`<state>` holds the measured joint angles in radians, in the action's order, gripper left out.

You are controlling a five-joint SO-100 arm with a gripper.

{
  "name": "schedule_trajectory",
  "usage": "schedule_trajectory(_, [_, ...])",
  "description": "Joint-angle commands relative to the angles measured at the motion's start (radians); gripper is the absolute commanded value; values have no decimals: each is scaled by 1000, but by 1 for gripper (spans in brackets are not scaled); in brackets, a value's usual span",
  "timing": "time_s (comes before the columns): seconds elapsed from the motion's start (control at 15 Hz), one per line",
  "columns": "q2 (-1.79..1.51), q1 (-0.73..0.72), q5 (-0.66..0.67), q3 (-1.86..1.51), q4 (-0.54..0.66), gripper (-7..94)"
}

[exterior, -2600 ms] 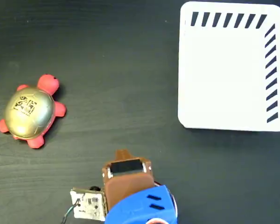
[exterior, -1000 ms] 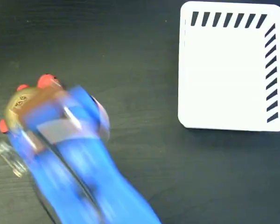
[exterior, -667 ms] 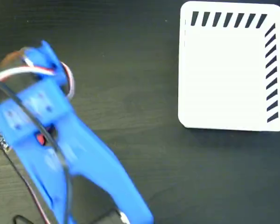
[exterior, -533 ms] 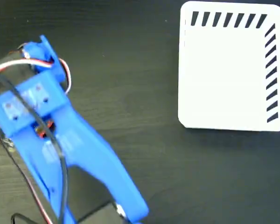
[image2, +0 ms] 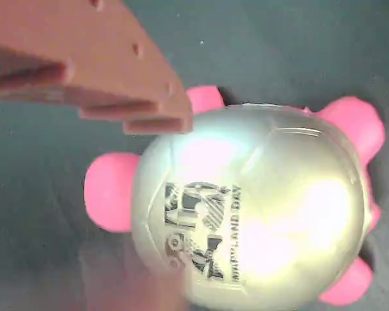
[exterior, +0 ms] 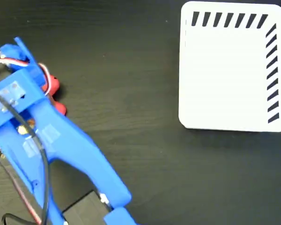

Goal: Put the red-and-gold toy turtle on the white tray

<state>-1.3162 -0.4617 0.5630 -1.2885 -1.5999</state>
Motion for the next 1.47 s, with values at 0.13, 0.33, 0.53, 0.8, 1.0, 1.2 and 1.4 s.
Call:
schedule_trajectory(0.13, [8, -9, 0, 86, -49, 59])
schedule_trajectory(0.33, [34, 2, -8, 81, -61, 62])
schedule_trajectory(0.53, [104, 20, -15, 114, -61, 62])
schedule_trajectory(0.8, [170, 29, -21, 127, -49, 62])
schedule_trajectory(1.0, [235, 32, -32, 121, -21, 65])
schedule_trajectory(1.2, [281, 26, -41, 121, -2, 65])
schedule_trajectory(1.4, [295, 25, -43, 121, 12, 65])
